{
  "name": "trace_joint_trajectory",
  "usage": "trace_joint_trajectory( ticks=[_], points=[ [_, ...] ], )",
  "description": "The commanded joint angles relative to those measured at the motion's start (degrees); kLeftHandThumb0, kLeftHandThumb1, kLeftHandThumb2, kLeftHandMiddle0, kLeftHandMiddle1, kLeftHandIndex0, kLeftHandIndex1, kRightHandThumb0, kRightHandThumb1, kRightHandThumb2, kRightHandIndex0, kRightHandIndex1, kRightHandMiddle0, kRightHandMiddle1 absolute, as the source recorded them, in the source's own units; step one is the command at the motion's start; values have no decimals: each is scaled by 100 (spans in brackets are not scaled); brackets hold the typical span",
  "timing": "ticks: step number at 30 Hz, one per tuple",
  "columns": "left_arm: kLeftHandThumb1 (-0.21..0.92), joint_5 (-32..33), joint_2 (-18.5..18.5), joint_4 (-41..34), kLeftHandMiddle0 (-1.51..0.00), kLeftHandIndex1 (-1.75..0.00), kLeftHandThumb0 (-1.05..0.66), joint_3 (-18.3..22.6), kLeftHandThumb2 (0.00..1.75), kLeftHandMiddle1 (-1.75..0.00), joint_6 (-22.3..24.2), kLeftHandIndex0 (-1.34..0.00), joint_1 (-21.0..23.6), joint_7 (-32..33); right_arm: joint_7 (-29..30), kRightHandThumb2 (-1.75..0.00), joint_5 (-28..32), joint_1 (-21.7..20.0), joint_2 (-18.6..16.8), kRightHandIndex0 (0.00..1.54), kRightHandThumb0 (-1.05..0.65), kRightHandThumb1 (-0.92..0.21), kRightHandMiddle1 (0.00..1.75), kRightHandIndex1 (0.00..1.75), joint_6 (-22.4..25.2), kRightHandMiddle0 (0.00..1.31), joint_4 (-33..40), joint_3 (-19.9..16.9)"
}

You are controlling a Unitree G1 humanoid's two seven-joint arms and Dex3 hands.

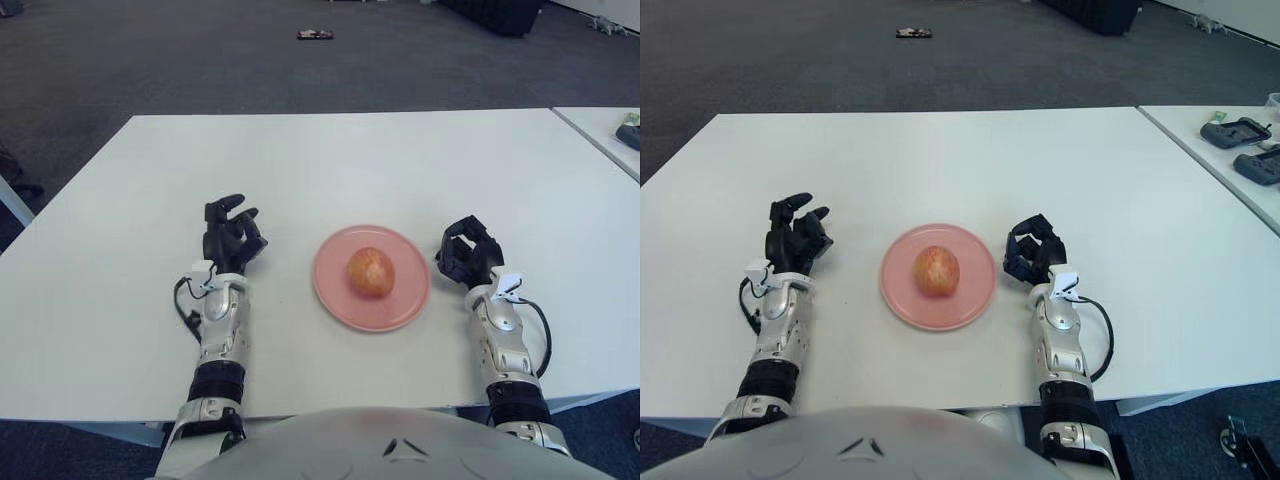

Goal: Put the apple into the plate.

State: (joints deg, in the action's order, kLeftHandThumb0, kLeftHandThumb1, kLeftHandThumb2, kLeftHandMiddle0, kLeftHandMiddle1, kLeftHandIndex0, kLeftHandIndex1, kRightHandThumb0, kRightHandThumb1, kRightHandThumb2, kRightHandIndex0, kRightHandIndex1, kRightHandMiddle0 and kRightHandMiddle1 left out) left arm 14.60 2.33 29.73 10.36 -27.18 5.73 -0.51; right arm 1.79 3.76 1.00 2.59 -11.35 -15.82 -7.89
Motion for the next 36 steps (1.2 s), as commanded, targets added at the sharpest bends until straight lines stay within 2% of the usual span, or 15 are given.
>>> trace_joint_trajectory(
  ticks=[1, 3, 7, 11, 15, 27, 36],
  points=[
    [54, -215, -110, 242, -62, -174, -43, 29, 108, -172, -11, -42, 189, 31, 9, -117, 23, 126, -32, 71, -44, -44, 175, 171, 286, 51, -248, -20],
    [50, -388, -142, 239, -75, -174, -43, -27, 110, -174, 74, -45, 181, 107, 13, -118, 24, 119, -37, 71, -44, -43, 175, 171, 320, 52, -239, -19],
    [46, -598, -251, 305, -89, -175, -44, -95, 115, -174, 338, -49, 173, 93, -4, -118, 56, 117, -52, 71, -44, -43, 175, 171, 341, 52, -221, -24],
    [43, -729, -393, 307, -99, -175, -44, -160, 119, -175, 619, -52, 88, -33, -6, -118, 67, 126, -72, 72, -44, -43, 175, 170, 317, 52, -208, -26],
    [38, -848, -440, 330, -107, -175, -46, -238, 125, -175, 651, -56, -20, -96, 8, -118, 48, 141, -82, 71, -44, -43, 175, 170, 283, 52, -200, -20],
    [31, -1209, -548, 201, -120, -175, -48, -441, 134, -175, 930, -62, -278, -55, -5, -119, 30, 177, -99, 72, -44, -43, 175, 170, 234, 52, -152, 13],
    [32, -1213, -456, 123, -115, -175, -48, -452, 132, -175, 1111, -61, -368, 1, -58, -119, 51, 174, -90, 73, -44, -43, 175, 169, 192, 52, -173, 23]
  ],
)
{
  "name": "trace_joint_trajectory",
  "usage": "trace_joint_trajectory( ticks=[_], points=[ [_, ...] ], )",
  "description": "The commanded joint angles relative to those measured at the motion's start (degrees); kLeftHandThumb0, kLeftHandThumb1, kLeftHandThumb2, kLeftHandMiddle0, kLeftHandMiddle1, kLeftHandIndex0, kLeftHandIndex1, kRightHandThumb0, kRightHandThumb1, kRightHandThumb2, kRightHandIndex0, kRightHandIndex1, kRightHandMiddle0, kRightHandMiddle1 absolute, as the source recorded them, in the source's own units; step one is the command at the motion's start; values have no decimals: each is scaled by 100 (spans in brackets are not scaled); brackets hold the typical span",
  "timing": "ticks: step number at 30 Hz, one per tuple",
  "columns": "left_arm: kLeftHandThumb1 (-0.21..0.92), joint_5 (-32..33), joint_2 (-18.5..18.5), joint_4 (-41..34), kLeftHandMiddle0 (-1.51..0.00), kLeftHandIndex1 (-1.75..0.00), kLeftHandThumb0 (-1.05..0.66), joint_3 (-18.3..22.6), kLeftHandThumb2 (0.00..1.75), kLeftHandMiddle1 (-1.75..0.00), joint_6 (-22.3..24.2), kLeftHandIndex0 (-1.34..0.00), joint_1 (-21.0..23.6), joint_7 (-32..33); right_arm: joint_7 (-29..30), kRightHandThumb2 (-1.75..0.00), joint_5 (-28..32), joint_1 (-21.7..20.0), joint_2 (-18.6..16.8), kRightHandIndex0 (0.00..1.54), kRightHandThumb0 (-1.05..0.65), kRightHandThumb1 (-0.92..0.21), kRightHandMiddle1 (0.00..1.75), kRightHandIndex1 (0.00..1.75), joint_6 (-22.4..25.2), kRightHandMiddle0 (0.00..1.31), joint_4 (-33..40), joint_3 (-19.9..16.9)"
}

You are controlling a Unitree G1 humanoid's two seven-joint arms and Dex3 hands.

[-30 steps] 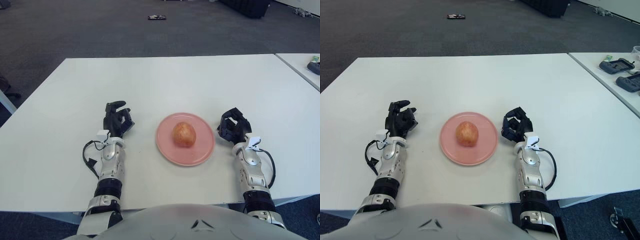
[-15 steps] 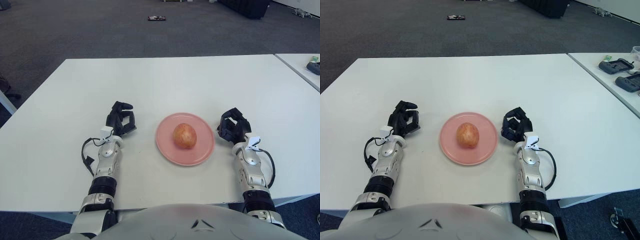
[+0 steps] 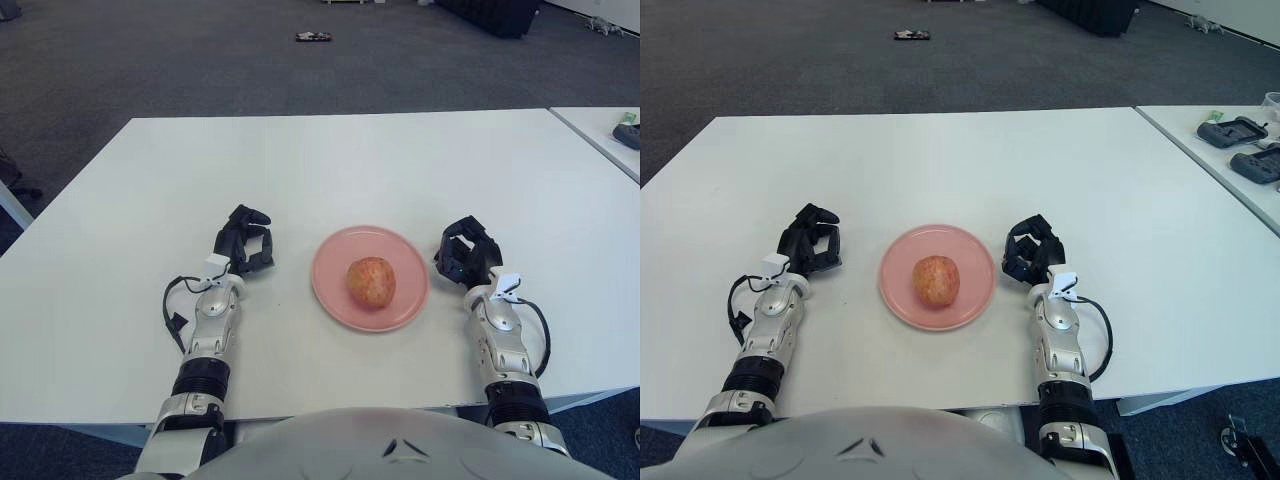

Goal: Put the apple into the plate.

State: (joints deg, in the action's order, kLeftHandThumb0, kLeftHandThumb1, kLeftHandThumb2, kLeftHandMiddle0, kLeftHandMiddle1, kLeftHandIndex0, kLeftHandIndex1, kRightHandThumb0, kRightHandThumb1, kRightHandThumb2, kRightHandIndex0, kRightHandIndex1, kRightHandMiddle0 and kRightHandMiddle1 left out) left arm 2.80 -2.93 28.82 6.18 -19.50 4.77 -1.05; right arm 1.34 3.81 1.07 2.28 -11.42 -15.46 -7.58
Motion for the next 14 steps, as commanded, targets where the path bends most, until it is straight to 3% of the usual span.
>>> trace_joint_trajectory(
  ticks=[1, 14],
  points=[
    [32, -16, 97, 230, -114, -175, -48, -36, 132, -175, 346, -60, -274, 48, -3, -119, 32, 169, -58, 73, -44, -43, 175, 169, 204, 52, -205, -4],
    [33, 46, 393, 94, -113, -175, -47, -56, 131, -175, 265, -60, -409, 103, 32, -117, 41, 169, -81, 71, -44, -44, 175, 170, 199, 51, -193, -7]
  ],
)
